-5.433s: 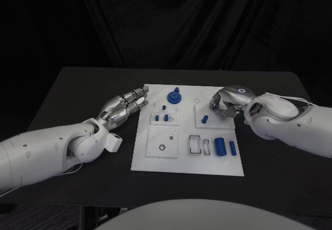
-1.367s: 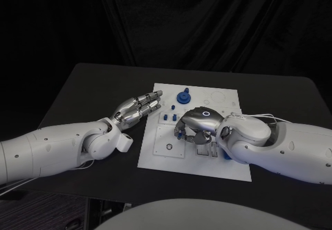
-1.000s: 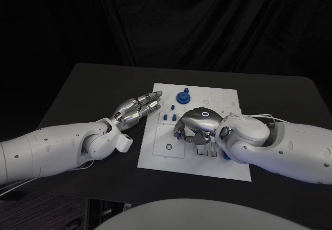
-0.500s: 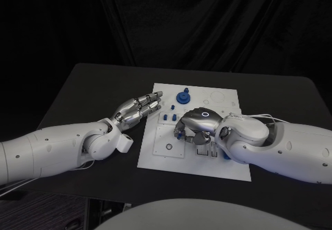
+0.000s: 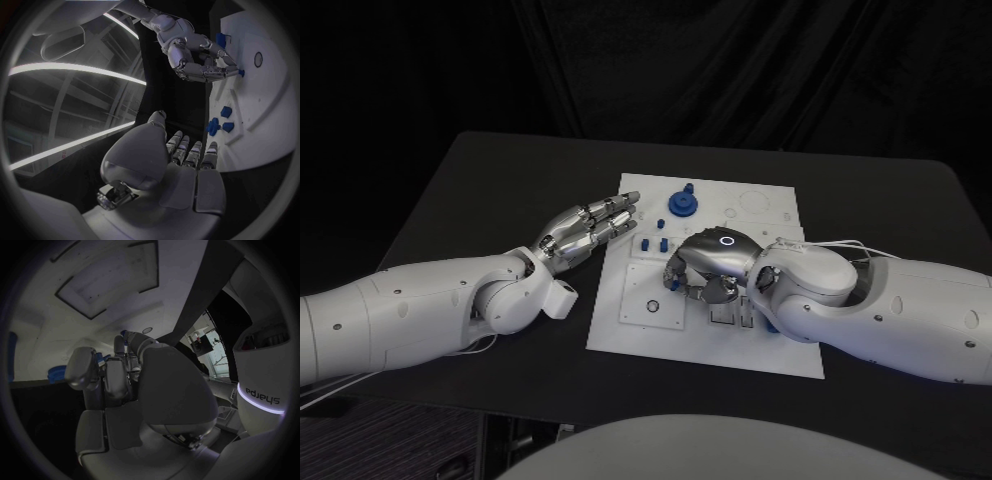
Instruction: Assemble the parts on the task board
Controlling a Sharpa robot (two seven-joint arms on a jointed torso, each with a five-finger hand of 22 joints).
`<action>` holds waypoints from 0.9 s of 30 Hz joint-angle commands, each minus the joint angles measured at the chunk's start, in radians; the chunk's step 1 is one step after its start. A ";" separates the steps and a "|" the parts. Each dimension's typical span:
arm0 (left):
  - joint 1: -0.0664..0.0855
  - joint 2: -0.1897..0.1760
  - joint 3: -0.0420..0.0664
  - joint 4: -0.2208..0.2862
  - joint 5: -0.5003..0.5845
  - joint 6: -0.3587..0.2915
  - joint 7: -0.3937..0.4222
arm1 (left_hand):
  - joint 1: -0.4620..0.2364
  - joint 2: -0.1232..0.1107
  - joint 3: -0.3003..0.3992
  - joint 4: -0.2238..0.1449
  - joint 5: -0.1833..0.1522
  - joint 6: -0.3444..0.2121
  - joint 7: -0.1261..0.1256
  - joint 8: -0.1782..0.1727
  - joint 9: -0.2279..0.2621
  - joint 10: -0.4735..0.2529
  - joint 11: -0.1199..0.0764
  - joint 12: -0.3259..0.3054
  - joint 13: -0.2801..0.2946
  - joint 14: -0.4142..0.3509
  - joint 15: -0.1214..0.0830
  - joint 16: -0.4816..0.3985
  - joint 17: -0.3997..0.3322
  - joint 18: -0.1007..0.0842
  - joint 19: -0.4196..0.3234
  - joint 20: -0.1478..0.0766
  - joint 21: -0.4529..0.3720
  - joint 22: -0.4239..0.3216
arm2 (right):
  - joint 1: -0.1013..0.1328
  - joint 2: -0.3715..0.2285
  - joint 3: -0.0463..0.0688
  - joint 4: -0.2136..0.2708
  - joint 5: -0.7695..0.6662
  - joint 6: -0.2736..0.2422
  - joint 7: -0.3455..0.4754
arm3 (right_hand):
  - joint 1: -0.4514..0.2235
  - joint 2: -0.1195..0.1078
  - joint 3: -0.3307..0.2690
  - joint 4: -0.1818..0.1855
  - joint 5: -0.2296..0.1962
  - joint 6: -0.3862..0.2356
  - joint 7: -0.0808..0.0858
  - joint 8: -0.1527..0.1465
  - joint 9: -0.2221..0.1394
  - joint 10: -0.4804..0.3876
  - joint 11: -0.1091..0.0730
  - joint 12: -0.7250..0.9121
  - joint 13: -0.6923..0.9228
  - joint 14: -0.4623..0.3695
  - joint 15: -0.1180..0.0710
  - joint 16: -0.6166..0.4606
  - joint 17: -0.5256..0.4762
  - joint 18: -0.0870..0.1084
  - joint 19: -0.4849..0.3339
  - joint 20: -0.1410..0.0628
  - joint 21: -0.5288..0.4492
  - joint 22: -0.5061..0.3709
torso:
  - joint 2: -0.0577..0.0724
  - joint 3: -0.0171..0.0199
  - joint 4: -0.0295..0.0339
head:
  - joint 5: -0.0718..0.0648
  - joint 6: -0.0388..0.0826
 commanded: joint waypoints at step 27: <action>-0.004 0.002 0.001 -0.002 0.000 0.022 0.052 | 0.002 0.003 0.007 -0.003 0.003 0.009 0.013 0.007 0.002 -0.010 0.003 0.005 0.001 -0.001 0.007 0.008 0.002 0.015 0.001 0.007 -0.003 -0.001 | -0.006 0.013 0.000 -0.004 -0.007 0.121 -0.066 | -0.051 -0.021 -0.003 0.025 -0.090 -0.089 -0.003 -0.077 -0.044 -0.126 0.042 -0.053 -0.013 -0.074 0.041 -0.075 -0.089 0.021 -0.082 0.038 -0.155 0.106 | 0.000 0.0001 0.0007 | -0.002 0.000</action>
